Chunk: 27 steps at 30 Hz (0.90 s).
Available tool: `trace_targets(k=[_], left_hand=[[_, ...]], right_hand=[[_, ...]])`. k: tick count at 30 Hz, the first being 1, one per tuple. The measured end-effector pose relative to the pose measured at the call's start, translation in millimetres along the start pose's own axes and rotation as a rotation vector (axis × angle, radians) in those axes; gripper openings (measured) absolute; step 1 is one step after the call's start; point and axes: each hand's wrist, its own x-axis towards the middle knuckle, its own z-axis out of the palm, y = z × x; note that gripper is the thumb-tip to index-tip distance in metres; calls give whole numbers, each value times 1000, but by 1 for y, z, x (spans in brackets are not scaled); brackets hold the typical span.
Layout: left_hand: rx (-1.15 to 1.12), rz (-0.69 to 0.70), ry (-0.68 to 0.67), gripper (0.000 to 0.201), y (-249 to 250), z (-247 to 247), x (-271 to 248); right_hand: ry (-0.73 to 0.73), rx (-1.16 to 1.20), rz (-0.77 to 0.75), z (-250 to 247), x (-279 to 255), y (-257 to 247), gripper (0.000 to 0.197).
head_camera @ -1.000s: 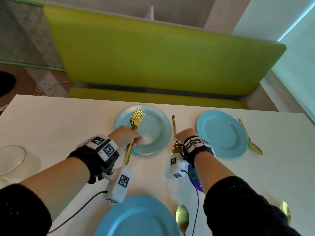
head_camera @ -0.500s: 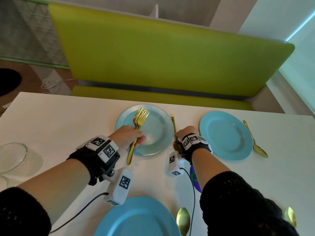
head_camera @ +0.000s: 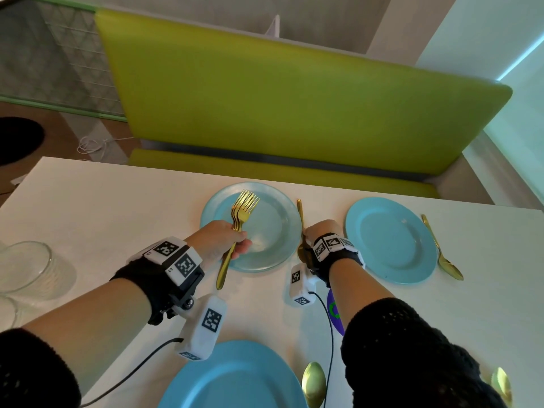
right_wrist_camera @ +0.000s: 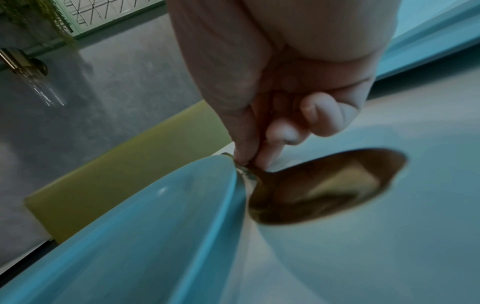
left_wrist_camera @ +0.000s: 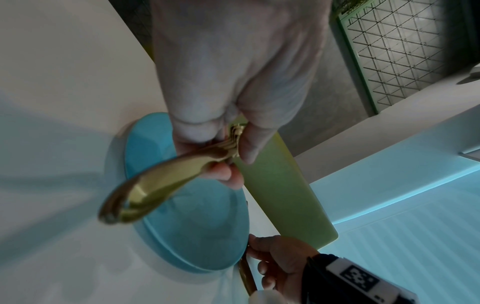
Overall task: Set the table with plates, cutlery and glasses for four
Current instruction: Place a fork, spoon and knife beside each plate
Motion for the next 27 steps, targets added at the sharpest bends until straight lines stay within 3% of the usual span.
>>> trace_targets(k=[3,7,12,18,22,27], left_hand=[[-14,-9,1,19,-1,-1,-2],[-36,-38,47,16,1,-2,-4],[27,-18,22,23,4,-1,-11],[200,-33,-73,25,0,8,-18],[185,-23,-83,16,1,20,-20],[114,-29,-92,7,6,31,-24]], right_hand=[[-16,100,22,-3,-6,2,32],[145,308,43,-14,-16,-4,31],[153,433,-98,-10,-44,-7,26],[169,356,-417,19,-79,-15,22],[226,252,-607,19,-85,-21,23],[245,134,-674,10,-85,-17,20]])
